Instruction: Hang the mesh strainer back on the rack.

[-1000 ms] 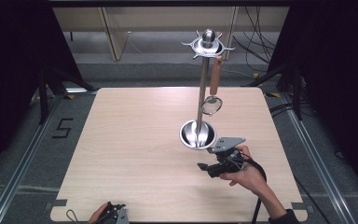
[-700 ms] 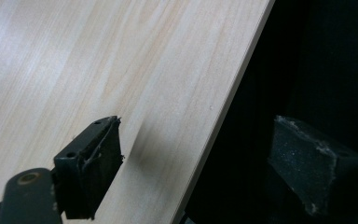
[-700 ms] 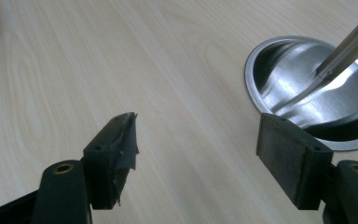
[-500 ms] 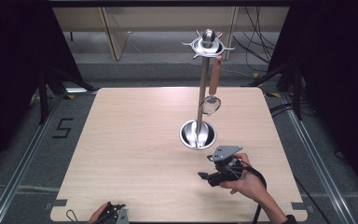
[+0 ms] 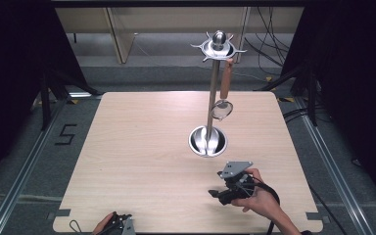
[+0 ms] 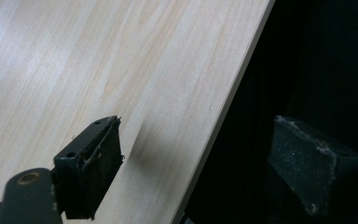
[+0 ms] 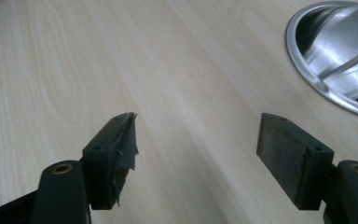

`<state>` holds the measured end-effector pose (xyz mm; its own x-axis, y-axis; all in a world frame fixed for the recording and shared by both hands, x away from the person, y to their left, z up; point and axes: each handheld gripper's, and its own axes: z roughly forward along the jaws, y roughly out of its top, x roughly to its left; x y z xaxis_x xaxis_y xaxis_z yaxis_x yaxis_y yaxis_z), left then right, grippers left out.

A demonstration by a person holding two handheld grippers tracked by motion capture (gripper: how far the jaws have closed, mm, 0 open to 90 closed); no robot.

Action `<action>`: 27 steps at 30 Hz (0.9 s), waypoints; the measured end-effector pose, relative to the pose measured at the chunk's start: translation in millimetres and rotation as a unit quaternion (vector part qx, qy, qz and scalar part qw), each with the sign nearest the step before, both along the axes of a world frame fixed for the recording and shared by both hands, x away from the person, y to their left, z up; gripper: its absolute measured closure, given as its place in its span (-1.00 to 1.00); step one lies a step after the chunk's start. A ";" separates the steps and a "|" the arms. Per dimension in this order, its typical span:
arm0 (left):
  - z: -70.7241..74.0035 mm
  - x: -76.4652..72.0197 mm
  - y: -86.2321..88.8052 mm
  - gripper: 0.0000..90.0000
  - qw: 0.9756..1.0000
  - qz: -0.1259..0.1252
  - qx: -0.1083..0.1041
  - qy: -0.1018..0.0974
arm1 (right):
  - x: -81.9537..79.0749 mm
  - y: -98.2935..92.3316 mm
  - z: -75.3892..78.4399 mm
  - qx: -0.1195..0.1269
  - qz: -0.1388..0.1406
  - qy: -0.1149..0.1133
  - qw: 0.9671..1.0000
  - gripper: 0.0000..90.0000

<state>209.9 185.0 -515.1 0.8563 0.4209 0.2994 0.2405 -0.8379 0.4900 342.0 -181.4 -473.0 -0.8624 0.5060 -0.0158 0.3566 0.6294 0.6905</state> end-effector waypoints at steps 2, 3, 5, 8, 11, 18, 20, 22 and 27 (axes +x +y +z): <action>-0.2 0.1 0.0 -0.64 1.000 -0.001 0.000 0.001 | -2.2 -1.2 -1.4 -0.007 0.005 0.002 1.000 -0.35; -0.2 0.6 0.3 -0.64 1.000 -0.004 -0.003 0.004 | -3.0 -0.7 -4.0 -0.001 0.008 -0.003 1.000 -0.35; -1.1 0.6 0.3 -0.64 1.000 -0.005 -0.009 0.002 | -5.7 -1.6 -5.7 -0.001 0.001 -0.001 1.000 -0.35; -1.0 0.5 0.3 -0.64 1.000 -0.004 -0.008 0.002 | -9.0 -2.3 -7.8 -0.002 -0.007 0.001 1.000 -0.35; -1.1 0.7 0.4 -0.64 1.000 -0.005 -0.009 0.002 | -11.3 -2.3 -12.3 0.007 -0.012 -0.005 1.000 -0.36; -1.1 0.9 0.7 -0.64 1.000 -0.005 -0.008 0.002 | -18.7 -4.5 -13.3 0.002 -0.003 0.004 1.000 -0.39; -1.0 1.0 0.7 -0.64 1.000 -0.005 -0.007 0.002 | -21.5 -4.4 -14.2 0.003 -0.001 0.002 1.000 -0.39; -1.0 0.9 0.7 -0.64 1.000 -0.005 -0.007 0.002 | -23.9 -4.3 -15.1 0.002 -0.002 0.005 1.000 -0.39; -1.1 0.9 0.7 -0.64 1.000 -0.005 -0.007 0.002 | -26.7 -4.2 -16.0 -0.001 0.009 0.000 1.000 -0.39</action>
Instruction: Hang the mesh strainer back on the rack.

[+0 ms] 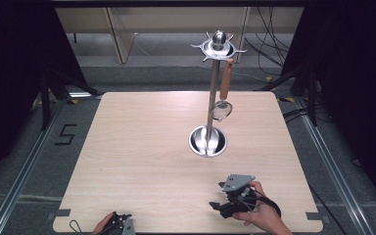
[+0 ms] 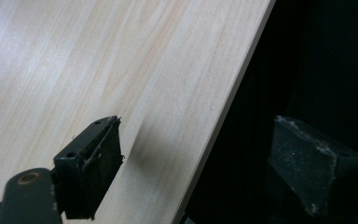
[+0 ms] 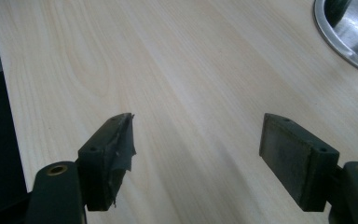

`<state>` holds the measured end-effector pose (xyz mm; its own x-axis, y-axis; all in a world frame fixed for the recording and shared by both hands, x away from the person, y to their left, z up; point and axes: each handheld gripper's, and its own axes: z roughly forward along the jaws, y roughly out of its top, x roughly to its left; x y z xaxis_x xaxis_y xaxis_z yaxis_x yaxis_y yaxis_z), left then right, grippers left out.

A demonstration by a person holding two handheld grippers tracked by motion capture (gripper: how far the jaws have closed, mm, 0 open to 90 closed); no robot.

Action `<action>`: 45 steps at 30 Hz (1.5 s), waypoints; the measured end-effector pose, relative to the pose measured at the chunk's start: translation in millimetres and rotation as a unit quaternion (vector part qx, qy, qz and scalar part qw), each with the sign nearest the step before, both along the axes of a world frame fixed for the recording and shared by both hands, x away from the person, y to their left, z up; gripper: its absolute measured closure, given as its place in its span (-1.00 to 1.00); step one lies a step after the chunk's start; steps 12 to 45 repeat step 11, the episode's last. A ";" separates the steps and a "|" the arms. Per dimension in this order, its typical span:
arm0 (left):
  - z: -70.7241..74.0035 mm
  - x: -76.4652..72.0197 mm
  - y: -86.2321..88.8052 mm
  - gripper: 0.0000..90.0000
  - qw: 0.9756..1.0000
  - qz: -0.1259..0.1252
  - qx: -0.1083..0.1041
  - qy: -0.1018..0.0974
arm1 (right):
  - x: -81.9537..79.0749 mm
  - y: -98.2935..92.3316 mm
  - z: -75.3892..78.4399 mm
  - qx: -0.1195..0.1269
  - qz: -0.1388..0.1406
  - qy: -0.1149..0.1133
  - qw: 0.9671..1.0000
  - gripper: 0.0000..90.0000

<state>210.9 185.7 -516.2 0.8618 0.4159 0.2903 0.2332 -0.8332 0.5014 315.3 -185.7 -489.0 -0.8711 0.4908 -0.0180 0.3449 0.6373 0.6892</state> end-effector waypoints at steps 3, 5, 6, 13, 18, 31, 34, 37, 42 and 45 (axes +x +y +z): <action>0.1 -0.2 -0.1 -0.64 1.000 0.001 0.001 -0.001 | -0.7 0.7 -1.7 0.009 -0.003 -0.010 1.000 -0.39; 0.1 -0.2 -0.1 -0.64 1.000 0.001 0.001 -0.001 | -1.9 -0.4 -0.5 0.003 -0.008 0.002 1.000 -0.39; 0.1 -0.2 -0.1 -0.64 1.000 0.000 0.002 0.000 | -1.8 -0.4 -0.8 0.003 -0.008 0.001 1.000 -0.39; 0.1 0.1 0.0 -0.64 1.000 0.000 0.001 0.000 | -1.7 -0.5 -0.8 0.004 -0.011 0.002 1.000 -0.39; 0.1 0.1 0.0 -0.64 1.000 0.000 0.001 0.000 | -1.7 -0.5 -0.8 0.004 -0.011 0.002 1.000 -0.39; 0.1 0.1 0.0 -0.64 1.000 0.000 0.001 0.000 | -1.7 -0.5 -0.8 0.004 -0.011 0.002 1.000 -0.39; 0.1 0.1 0.0 -0.64 1.000 0.000 0.001 0.000 | -1.7 -0.5 -0.8 0.004 -0.011 0.002 1.000 -0.39; 0.1 0.1 0.0 -0.64 1.000 0.000 0.001 0.000 | -1.7 -0.5 -0.8 0.004 -0.011 0.002 1.000 -0.39; 0.1 0.1 0.0 -0.64 1.000 0.000 0.001 0.000 | -1.7 -0.5 -0.8 0.004 -0.011 0.002 1.000 -0.39; 0.1 0.1 0.0 -0.64 1.000 0.000 0.001 0.000 | -1.7 -0.5 -0.8 0.004 -0.011 0.002 1.000 -0.39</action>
